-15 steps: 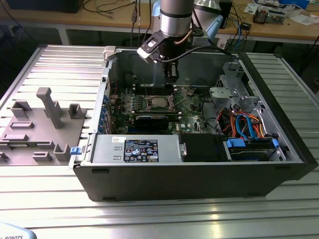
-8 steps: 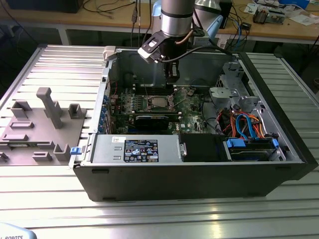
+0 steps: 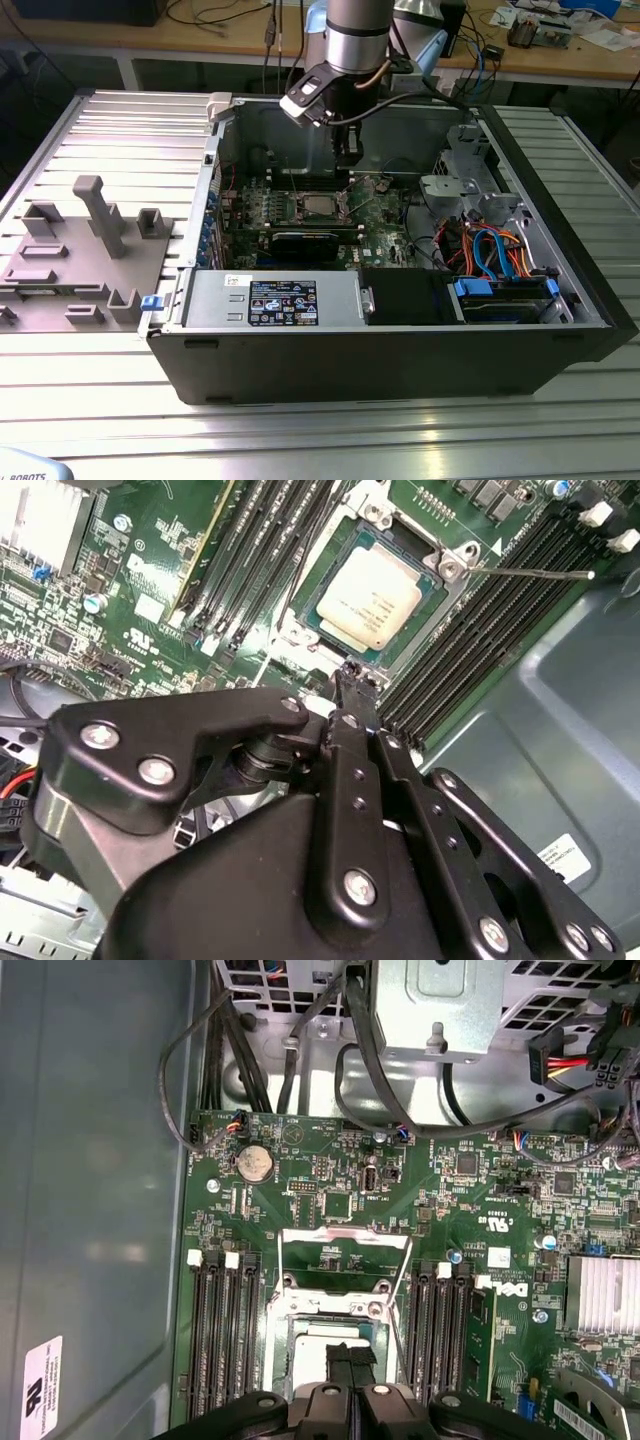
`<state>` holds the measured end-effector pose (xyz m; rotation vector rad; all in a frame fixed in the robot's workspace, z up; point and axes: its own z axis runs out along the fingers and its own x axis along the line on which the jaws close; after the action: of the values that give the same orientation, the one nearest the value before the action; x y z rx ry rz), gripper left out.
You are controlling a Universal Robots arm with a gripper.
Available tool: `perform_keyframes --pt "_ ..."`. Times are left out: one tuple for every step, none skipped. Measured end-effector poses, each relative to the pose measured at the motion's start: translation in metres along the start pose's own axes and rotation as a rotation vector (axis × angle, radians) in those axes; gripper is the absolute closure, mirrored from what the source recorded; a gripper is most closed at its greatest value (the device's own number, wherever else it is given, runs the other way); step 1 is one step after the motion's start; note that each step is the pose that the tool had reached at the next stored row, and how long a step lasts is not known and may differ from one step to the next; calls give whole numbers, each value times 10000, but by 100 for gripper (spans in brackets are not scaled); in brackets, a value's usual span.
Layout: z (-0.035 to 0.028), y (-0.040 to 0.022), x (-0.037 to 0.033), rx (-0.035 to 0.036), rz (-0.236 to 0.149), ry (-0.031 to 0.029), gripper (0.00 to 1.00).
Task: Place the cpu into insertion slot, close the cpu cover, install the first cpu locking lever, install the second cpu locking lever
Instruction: 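Close the cpu cover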
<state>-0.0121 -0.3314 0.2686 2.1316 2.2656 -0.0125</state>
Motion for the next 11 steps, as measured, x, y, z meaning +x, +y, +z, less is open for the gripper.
perform_keyframes --pt "0 5 -1 0 0 0 89" --pt "0 11 -1 0 0 0 89" --pt "0 14 -1 1 0 -1 89" --pt "0 18 -1 0 0 0 89" --pt "0 23 -2 1 0 0 89" --pt "0 26 -2 1 1 0 89" --pt "0 27 -2 0 1 -1 89" --pt "1 31 -2 0 0 0 89" --pt "1 34 -2 1 0 0 89" --pt "1 37 -2 1 0 0 89" --pt "1 43 -3 0 0 0 89"
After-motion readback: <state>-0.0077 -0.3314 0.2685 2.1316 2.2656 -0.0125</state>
